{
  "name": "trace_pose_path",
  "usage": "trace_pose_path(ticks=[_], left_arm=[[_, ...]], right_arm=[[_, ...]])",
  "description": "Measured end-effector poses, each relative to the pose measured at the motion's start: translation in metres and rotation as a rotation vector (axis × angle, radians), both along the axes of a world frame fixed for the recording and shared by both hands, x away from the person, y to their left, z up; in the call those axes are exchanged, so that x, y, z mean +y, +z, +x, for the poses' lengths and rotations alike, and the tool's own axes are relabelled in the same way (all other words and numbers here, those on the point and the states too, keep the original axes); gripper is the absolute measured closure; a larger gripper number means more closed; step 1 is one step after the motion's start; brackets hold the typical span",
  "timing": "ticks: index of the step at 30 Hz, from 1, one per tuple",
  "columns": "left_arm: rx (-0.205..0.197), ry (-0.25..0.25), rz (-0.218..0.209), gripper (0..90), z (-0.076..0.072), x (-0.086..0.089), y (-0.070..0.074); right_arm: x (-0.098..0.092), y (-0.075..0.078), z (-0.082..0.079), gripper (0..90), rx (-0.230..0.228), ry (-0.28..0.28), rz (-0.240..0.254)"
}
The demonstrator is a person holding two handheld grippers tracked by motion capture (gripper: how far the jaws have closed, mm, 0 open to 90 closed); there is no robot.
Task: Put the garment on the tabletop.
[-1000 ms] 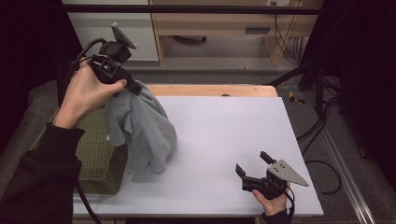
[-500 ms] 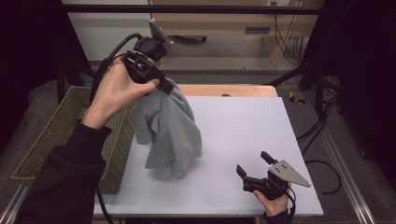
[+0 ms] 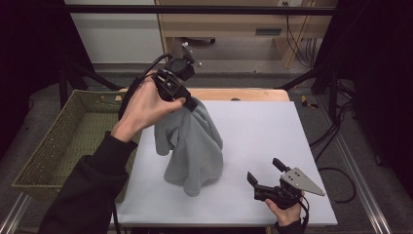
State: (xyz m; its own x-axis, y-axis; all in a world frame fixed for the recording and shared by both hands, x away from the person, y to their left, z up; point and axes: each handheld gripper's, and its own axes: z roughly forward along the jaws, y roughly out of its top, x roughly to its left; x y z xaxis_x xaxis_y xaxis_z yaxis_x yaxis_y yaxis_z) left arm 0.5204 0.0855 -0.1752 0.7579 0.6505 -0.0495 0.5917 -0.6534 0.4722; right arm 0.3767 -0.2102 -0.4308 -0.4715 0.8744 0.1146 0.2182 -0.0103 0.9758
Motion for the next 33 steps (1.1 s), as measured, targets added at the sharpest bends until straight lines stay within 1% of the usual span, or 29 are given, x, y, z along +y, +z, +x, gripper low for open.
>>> trace_pose_path(ticks=[1, 2, 3, 5, 7, 8, 9, 10, 11, 12, 13, 14, 15, 16, 19, 21, 22, 25, 26, 27, 28, 29, 30, 31, 32, 33], left_arm=[[0.003, -0.004, 0.003, 82.7, 0.0, 0.0, -0.002], [0.007, -0.014, 0.006, 82.7, 0.001, -0.002, -0.007], [0.007, -0.014, 0.006, 82.5, 0.001, -0.002, -0.007], [0.012, -0.022, 0.001, 82.5, 0.001, -0.003, -0.012], [0.012, -0.03, -0.001, 82.2, 0.002, -0.004, -0.018], [0.009, -0.035, -0.002, 82.2, 0.002, -0.005, -0.023], [0.018, -0.042, -0.002, 82.0, 0.003, -0.006, -0.03], [0.018, -0.042, -0.002, 81.9, 0.003, -0.006, -0.03], [0.022, -0.045, 0.003, 81.9, 0.004, -0.007, -0.035], [0.038, -0.043, 0.001, 81.8, 0.006, -0.007, -0.041], [0.037, -0.043, 0.001, 81.8, 0.006, -0.008, -0.045], [0.044, -0.037, -0.008, 81.8, 0.008, -0.009, -0.052], [0.048, -0.042, -0.006, 81.8, 0.008, -0.009, -0.055], [0.054, -0.042, -0.008, 81.8, 0.009, -0.01, -0.06], [0.08, -0.047, -0.006, 81.5, 0.011, -0.012, -0.075], [0.089, -0.055, -0.008, 81.3, 0.012, -0.014, -0.084], [0.094, -0.072, -0.006, 81.3, 0.012, -0.015, -0.087], [0.092, -0.078, -0.009, 81.0, 0.011, -0.017, -0.097], [0.096, -0.074, -0.025, 80.9, 0.01, -0.019, -0.105], [0.096, -0.074, -0.025, 80.8, 0.01, -0.019, -0.105], [0.102, -0.076, -0.027, 80.8, 0.009, -0.02, -0.11], [0.102, -0.083, -0.023, 80.7, 0.009, -0.02, -0.115], [0.1, -0.089, -0.014, 80.6, 0.009, -0.021, -0.121], [0.106, -0.09, -0.014, 80.6, 0.008, -0.022, -0.127], [0.11, -0.096, -0.014, 80.4, 0.008, -0.022, -0.132], [0.108, -0.098, -0.016, 80.4, 0.007, -0.022, -0.136]], right_arm=[[-0.001, 0.0, 0.0, 0.7, -0.003, 0.003, -0.006], [0.0, 0.0, 0.0, 0.7, 0.0, 0.0, 0.001], [0.0, 0.0, 0.0, 0.7, 0.0, 0.0, 0.001], [0.0, -0.001, 0.0, 0.7, -0.004, 0.002, -0.001], [0.0, -0.001, 0.0, 0.7, 0.002, 0.0, -0.009], [0.0, -0.001, 0.0, 0.7, 0.004, -0.002, -0.015], [0.001, -0.001, 0.0, 0.7, 0.008, 0.0, -0.007], [0.001, -0.001, 0.0, 0.7, 0.008, 0.0, -0.007], [0.001, -0.002, 0.0, 0.7, 0.001, 0.003, -0.016], [0.001, -0.002, 0.0, 0.7, 0.0, 0.005, -0.022], [0.001, -0.002, 0.0, 0.7, 0.001, 0.003, -0.021], [0.001, -0.003, 0.001, 0.6, -0.005, 0.005, -0.023], [0.001, -0.003, 0.001, 0.7, 0.005, 0.003, -0.021], [0.002, -0.003, 0.001, 0.7, 0.005, 0.002, -0.014], [0.001, -0.003, 0.001, 0.7, 0.014, -0.002, -0.014], [0.001, -0.003, 0.001, 0.7, 0.006, -0.001, -0.011], [0.0, -0.003, 0.0, 0.7, 0.008, -0.001, -0.015], [0.0, -0.002, 0.0, 0.7, 0.014, -0.002, -0.01], [0.0, -0.003, 0.0, 0.7, 0.013, -0.003, -0.01], [0.0, -0.003, 0.0, 0.7, 0.013, -0.003, -0.01], [0.0, -0.003, 0.0, 0.7, 0.015, -0.007, -0.015], [0.0, -0.003, 0.001, 0.7, 0.013, -0.007, -0.003], [0.0, -0.003, 0.0, 0.7, 0.021, -0.008, 0.004], [0.0, -0.003, 0.0, 0.7, 0.021, -0.009, 0.005], [-0.001, -0.003, 0.001, 0.7, 0.015, -0.007, -0.009], [-0.001, -0.003, 0.001, 0.7, 0.016, -0.008, -0.01]])
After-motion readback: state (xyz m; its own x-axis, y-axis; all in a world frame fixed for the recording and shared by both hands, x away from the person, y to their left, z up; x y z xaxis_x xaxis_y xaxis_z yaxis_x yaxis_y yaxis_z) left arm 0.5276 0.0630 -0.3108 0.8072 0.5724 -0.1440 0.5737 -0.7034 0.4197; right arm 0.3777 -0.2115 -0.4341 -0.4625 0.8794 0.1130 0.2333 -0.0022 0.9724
